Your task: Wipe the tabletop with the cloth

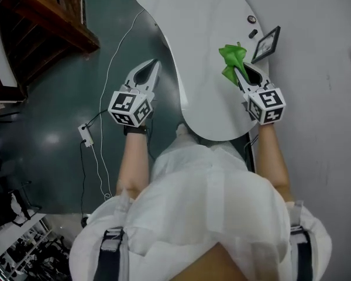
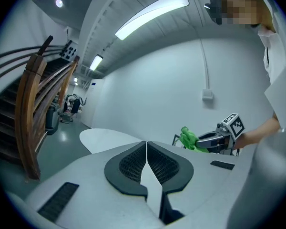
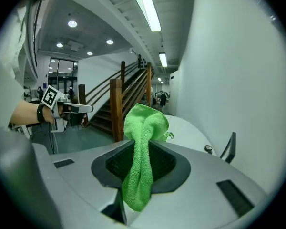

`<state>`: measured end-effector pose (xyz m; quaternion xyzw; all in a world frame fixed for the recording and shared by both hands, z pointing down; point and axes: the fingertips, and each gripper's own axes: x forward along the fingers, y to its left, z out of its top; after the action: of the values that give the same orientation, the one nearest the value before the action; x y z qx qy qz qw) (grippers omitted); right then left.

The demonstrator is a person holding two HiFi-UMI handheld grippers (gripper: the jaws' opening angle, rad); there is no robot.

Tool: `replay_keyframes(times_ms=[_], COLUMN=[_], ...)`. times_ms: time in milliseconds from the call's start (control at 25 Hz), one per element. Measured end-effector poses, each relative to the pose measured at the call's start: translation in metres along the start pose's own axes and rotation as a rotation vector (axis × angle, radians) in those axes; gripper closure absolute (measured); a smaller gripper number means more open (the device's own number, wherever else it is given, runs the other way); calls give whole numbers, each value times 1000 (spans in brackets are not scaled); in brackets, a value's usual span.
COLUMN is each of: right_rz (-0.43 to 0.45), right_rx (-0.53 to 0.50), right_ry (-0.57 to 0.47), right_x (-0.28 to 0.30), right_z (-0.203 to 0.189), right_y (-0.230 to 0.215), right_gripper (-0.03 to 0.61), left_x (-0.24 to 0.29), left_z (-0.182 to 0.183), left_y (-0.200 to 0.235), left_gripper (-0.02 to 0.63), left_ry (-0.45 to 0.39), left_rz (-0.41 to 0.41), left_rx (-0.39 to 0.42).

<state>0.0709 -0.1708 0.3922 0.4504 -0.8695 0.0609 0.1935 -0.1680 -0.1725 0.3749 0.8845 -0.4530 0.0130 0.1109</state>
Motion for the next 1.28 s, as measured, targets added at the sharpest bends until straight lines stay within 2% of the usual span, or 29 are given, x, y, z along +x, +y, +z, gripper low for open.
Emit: replay_keyframes(times_ms=[280, 600, 760, 880, 1040, 1280], right_rz=[117, 257, 284, 298, 259, 45], right_rx=[44, -19, -76, -123, -104, 45], right_ry=[158, 273, 340, 366, 383, 412], right_x=[122, 271, 308, 309, 291, 248], right_z=[-48, -78, -104, -126, -143, -168], right_y=[30, 63, 64, 59, 27, -65], right_gripper=[499, 497, 499, 499, 498, 497], left_x=[19, 53, 67, 73, 82, 104], left_z=[-60, -101, -122, -137, -139, -130], left_y=[33, 59, 62, 60, 54, 49], left_gripper=[594, 594, 594, 594, 594, 594], left_ry=[105, 165, 194, 201, 207, 199], left_rz=[46, 152, 193, 212, 214, 190], left_rx=[-79, -138, -161, -170, -173, -159])
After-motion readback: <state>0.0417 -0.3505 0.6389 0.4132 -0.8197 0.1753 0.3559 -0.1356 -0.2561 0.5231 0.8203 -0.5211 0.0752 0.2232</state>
